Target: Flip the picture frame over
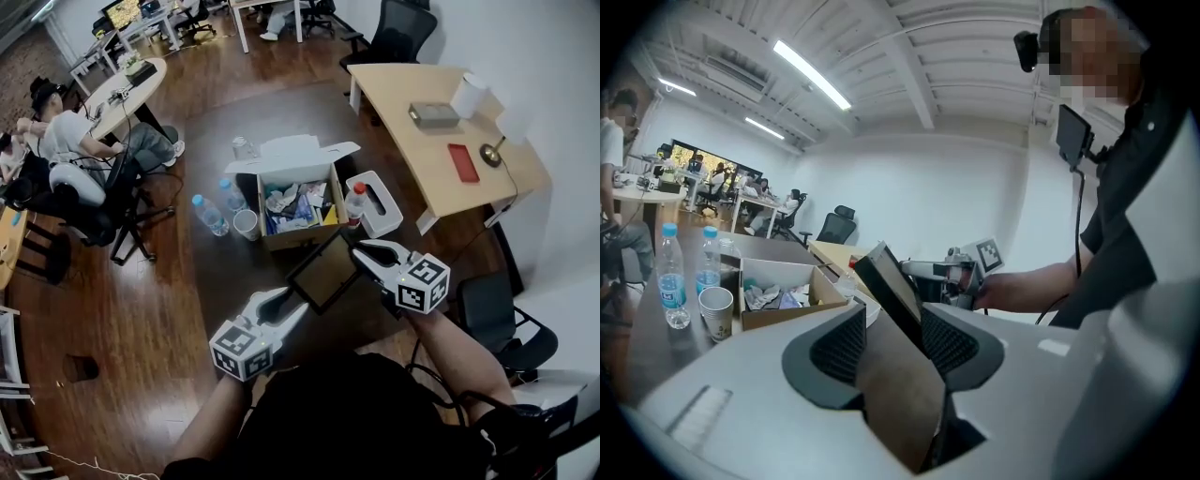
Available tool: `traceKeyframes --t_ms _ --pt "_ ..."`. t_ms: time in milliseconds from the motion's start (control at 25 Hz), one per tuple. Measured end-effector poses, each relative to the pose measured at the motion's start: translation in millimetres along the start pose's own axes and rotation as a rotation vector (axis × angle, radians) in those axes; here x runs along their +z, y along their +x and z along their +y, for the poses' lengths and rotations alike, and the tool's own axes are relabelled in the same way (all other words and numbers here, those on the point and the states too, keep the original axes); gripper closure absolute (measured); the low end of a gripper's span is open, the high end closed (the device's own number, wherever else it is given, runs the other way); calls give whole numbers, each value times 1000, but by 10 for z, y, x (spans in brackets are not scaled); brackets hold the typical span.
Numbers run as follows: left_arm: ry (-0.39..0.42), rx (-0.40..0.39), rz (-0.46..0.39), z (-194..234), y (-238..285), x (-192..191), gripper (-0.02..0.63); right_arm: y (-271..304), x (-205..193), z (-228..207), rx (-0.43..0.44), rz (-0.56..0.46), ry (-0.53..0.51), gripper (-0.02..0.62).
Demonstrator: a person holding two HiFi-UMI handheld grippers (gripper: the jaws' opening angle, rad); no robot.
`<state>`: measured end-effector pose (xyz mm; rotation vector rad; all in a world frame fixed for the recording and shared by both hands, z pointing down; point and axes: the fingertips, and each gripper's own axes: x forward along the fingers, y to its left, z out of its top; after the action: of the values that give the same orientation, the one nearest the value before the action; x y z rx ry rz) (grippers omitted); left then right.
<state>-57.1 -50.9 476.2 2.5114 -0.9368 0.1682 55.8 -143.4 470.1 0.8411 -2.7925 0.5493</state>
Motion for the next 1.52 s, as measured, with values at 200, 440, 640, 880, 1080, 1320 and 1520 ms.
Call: traceKeyframes --t_ms 200,440,640,880,1080,1320,1520 --pt "0 -8 -5 -79 -20 34 424 34 -20 140 35 -6 -9 543" --pt "-36 12 -29 -44 -50 80 453 54 19 205 68 -25 -15 543" --pt "-60 30 -65 -21 -89 144 492 63 68 231 91 -41 -16 541" --pt "-120 -10 -132 -75 -134 275 537 49 99 246 115 -54 -20 541" --pt "-120 -11 -148 -85 -136 286 538 63 62 236 126 -54 -14 541" --pt "-103 52 -153 5 -186 306 538 52 62 200 125 -53 3 542" --pt "-8 90 -132 63 -241 336 538 66 71 192 137 -52 -14 532"
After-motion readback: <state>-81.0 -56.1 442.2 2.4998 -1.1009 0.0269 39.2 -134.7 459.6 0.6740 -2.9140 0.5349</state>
